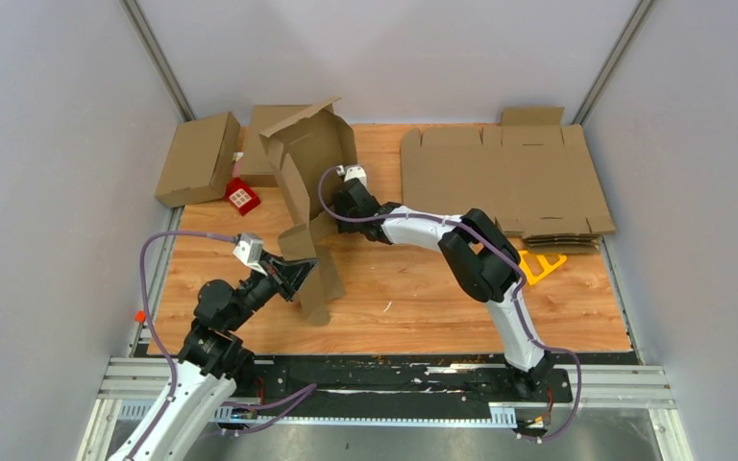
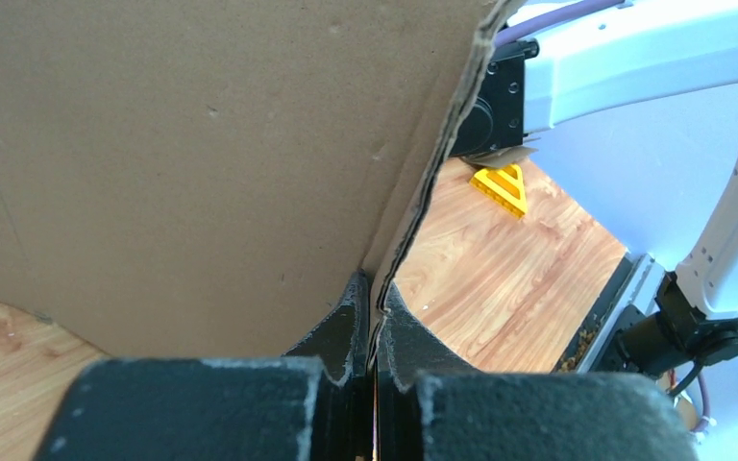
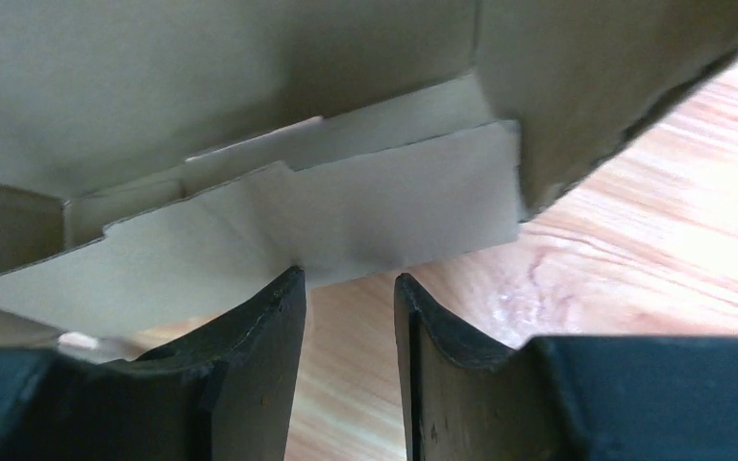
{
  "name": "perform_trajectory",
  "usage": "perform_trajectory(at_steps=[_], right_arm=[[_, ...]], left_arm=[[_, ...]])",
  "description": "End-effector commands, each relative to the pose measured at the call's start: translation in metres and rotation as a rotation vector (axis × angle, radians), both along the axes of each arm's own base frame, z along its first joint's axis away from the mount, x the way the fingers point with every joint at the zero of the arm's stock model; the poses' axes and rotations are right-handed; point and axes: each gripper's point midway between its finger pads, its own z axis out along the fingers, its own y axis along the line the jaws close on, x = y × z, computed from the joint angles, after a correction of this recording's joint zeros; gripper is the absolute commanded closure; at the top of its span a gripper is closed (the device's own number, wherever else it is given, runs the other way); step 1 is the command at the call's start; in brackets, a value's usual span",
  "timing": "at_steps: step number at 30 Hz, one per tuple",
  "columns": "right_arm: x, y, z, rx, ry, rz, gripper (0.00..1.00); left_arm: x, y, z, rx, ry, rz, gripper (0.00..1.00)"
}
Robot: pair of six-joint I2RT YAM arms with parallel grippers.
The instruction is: Fold the paper box
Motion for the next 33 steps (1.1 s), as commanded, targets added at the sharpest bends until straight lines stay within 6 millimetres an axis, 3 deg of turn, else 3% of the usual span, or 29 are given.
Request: perform_trajectory(at_steps=[1, 10, 16, 22, 27, 33], right_arm=[[-0.011, 0.028, 0.041, 0.137, -0.006, 0.097, 0.61], [-0.008, 0.047, 0.063, 0.254, -0.016, 0.140, 0.68], [0.009, 0.053, 0.082, 0.309, -0.063, 0.137, 1.00], [0.021, 0.055, 0.082, 0.324, -0.071, 0.122, 1.00], [0.026, 0.057, 0.054, 0.302, -0.016, 0.110, 1.00], [0.019, 0.052, -0.001, 0.258, 0.096, 0.079, 1.00]], left_arm=[[-0.003, -0.004, -0.033, 0.034, 0.120, -0.029, 0.99], [-0.005, -0.007, -0.031, 0.031, 0.108, -0.050, 0.99], [-0.006, -0.008, -0.031, 0.029, 0.107, -0.059, 0.99], [-0.007, -0.009, -0.031, 0.027, 0.107, -0.065, 0.99], [-0.007, -0.009, -0.031, 0.029, 0.107, -0.067, 0.99], [-0.008, -0.009, -0.030, 0.026, 0.107, -0.068, 0.99]])
